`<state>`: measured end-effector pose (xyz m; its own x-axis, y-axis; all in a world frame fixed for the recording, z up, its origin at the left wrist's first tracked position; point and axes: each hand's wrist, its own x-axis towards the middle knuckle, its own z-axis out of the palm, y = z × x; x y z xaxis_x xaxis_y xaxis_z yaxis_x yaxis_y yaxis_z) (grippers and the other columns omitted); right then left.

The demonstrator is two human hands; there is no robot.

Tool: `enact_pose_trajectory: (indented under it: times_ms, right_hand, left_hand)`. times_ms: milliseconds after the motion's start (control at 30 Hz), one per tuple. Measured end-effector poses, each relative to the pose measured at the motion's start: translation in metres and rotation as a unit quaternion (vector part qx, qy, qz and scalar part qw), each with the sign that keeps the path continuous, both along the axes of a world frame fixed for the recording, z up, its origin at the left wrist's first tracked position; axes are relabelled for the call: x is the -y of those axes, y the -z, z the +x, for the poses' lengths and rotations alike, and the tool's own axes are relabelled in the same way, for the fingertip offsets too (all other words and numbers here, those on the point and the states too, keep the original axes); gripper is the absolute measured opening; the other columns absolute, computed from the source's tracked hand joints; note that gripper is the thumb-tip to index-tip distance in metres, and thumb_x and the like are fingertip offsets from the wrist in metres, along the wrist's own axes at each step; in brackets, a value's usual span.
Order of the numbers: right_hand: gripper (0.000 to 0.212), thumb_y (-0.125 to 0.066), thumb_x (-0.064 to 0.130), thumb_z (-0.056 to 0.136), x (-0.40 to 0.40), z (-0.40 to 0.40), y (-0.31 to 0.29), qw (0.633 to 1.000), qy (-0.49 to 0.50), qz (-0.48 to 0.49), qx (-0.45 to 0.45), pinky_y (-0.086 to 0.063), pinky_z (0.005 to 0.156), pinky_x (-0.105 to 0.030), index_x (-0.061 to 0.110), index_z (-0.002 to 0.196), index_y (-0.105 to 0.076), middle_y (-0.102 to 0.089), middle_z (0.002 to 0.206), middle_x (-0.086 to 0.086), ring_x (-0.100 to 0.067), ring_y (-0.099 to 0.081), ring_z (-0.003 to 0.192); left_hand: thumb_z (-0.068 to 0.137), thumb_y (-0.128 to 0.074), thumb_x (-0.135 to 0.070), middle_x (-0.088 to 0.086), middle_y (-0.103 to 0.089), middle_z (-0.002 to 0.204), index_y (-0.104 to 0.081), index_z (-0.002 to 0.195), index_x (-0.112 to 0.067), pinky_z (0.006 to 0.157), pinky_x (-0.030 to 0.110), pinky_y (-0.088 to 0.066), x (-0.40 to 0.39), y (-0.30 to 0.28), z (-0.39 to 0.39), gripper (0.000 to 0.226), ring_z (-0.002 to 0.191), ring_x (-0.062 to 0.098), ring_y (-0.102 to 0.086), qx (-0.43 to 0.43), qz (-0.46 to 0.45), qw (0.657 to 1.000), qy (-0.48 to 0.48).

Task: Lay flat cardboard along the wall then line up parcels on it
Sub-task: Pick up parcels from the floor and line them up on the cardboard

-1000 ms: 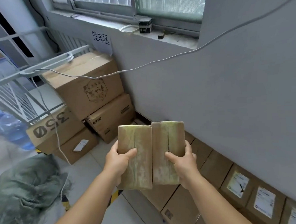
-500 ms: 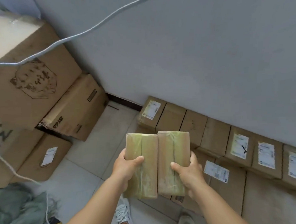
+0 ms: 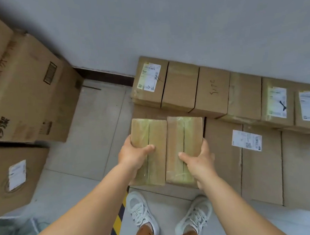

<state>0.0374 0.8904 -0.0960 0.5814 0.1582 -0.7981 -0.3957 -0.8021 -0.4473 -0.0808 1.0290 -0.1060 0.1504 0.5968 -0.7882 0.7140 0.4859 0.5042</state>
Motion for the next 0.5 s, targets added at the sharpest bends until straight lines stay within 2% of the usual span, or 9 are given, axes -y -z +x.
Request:
enact_pose_trajectory:
  times_ms: [100,200,267,367,433,500]
  right_hand:
    - [0.095,-0.068,0.037,0.086,-0.01,0.0,0.032,1.0,-0.019,-0.013,0.004,-0.04,0.098,-0.04,0.04,0.151,0.001,-0.009,0.156,0.001,-0.028,-0.04,0.13]
    - [0.086,-0.059,0.047,0.087,-0.026,-0.011,0.061,0.993,-0.103,-0.025,0.042,-0.034,0.109,-0.039,0.043,0.151,-0.002,-0.001,0.155,0.006,-0.025,-0.022,0.139]
    - [0.078,-0.052,0.047,0.09,-0.037,-0.016,0.075,0.985,-0.142,-0.05,0.082,-0.028,0.113,-0.042,0.041,0.151,-0.005,0.003,0.154,0.004,-0.024,-0.015,0.139]
    - [0.069,-0.047,0.038,0.094,-0.043,-0.016,0.084,0.98,-0.15,-0.056,0.121,-0.028,0.111,-0.043,0.039,0.151,-0.009,-0.005,0.153,0.003,-0.026,-0.019,0.135]
    - [0.068,-0.045,0.031,0.096,-0.046,-0.02,0.085,0.978,-0.167,0.002,0.121,-0.031,0.109,-0.044,0.038,0.152,-0.006,-0.021,0.15,0.003,-0.025,-0.028,0.132]
    - [0.07,-0.043,0.025,0.097,-0.048,-0.028,0.087,0.979,-0.172,0.05,0.093,-0.031,0.11,-0.044,0.038,0.152,-0.002,-0.034,0.149,0.005,-0.023,-0.036,0.133]
  left_hand:
    - [0.077,-0.075,-0.035,0.0,-0.057,0.124,-0.04,0.138,-0.026,0.09,0.04,-0.051,-0.007,0.038,0.013,0.07,0.106,0.025,-0.058,-0.037,0.051,0.998,0.027]
    - [0.088,-0.063,-0.032,0.002,-0.026,0.155,-0.011,0.152,-0.03,0.103,0.042,-0.043,-0.006,0.067,0.031,0.083,0.132,0.027,-0.041,-0.069,0.084,0.99,0.09]
    - [0.093,-0.056,-0.028,0.0,-0.013,0.158,-0.002,0.152,-0.032,0.106,0.046,-0.038,-0.007,0.079,0.04,0.08,0.139,0.028,-0.03,-0.083,0.105,0.985,0.106]
    - [0.095,-0.05,-0.021,-0.003,-0.014,0.155,-0.004,0.152,-0.031,0.109,0.042,-0.033,-0.003,0.084,0.042,0.074,0.139,0.027,-0.025,-0.105,0.134,0.98,0.105]
    - [0.094,-0.049,-0.015,-0.002,-0.022,0.148,-0.017,0.152,-0.03,0.107,0.036,-0.03,0.006,0.083,0.043,0.067,0.134,0.024,-0.025,-0.098,0.142,0.979,0.106]
    - [0.093,-0.048,-0.011,0.001,-0.03,0.145,-0.034,0.147,-0.027,0.106,0.034,-0.031,0.016,0.083,0.048,0.058,0.133,0.024,-0.032,-0.045,0.126,0.986,0.1]
